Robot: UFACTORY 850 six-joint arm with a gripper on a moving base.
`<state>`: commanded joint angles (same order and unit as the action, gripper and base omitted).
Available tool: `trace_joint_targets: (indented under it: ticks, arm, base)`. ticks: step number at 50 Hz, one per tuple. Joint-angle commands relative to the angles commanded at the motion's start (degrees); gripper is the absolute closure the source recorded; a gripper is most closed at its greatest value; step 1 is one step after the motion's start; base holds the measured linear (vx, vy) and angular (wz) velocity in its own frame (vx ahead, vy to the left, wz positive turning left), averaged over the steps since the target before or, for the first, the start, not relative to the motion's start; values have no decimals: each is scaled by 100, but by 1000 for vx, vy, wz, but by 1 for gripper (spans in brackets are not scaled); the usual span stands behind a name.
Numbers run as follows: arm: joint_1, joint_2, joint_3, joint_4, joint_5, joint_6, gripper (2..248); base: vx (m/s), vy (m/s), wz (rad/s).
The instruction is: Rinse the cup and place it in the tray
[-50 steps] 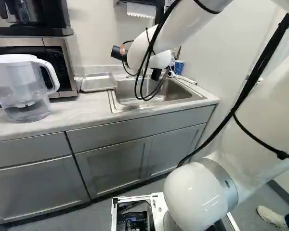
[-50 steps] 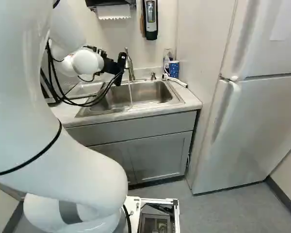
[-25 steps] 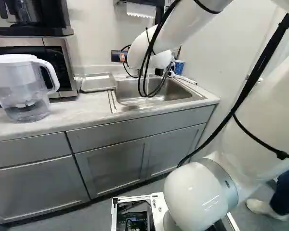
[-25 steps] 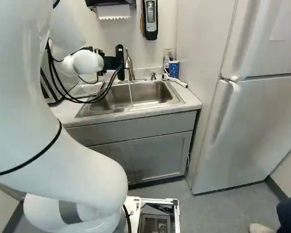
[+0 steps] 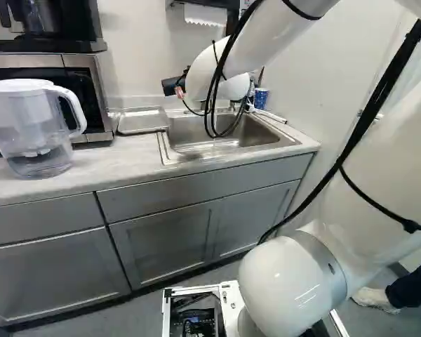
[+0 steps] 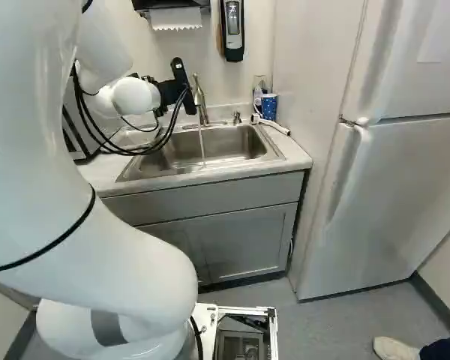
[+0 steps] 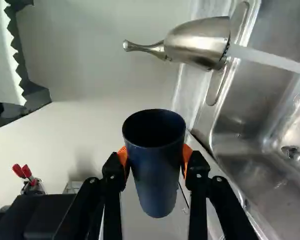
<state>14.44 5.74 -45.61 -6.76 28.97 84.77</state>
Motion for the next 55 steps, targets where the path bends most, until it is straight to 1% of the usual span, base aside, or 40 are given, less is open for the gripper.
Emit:
trace_joint_targets:
  ticks: [55]
  arm:
    - [0, 0, 0, 0, 0, -3317, 129]
  base:
    - [0, 0, 0]
